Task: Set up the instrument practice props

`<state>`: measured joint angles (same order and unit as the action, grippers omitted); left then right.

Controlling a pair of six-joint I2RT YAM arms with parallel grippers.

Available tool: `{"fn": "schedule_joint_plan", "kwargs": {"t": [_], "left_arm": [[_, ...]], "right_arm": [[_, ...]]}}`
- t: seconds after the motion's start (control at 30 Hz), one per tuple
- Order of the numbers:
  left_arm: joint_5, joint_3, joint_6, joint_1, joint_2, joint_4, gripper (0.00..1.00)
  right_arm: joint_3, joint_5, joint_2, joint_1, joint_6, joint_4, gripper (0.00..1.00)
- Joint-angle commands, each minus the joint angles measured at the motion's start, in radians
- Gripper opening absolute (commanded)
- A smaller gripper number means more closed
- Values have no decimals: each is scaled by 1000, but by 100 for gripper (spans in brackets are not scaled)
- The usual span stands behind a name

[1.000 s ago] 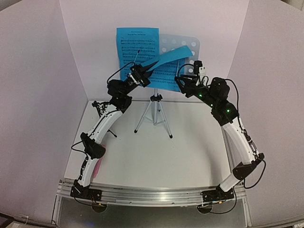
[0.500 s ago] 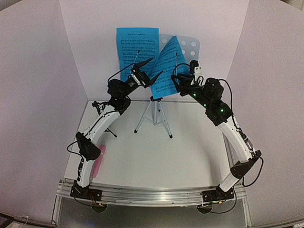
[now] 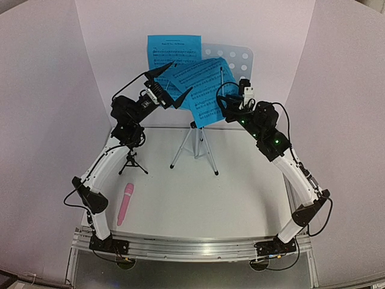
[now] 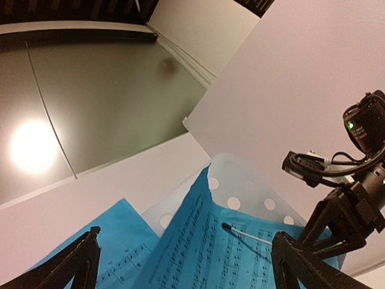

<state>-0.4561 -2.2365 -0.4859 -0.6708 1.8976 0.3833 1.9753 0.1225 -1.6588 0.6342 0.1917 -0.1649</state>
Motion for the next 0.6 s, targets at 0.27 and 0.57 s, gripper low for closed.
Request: {"fn": "schedule_joint_plan", "kwargs": {"t": [0.27,0.57], "left_arm": [[90,424,327,7,-396,-234,99],[52,803,753,5,-554,-381,70]], "right_arm": [[-39,58,28,10,3,70,36],[-24,62,4,10,-7,88,27]]}}
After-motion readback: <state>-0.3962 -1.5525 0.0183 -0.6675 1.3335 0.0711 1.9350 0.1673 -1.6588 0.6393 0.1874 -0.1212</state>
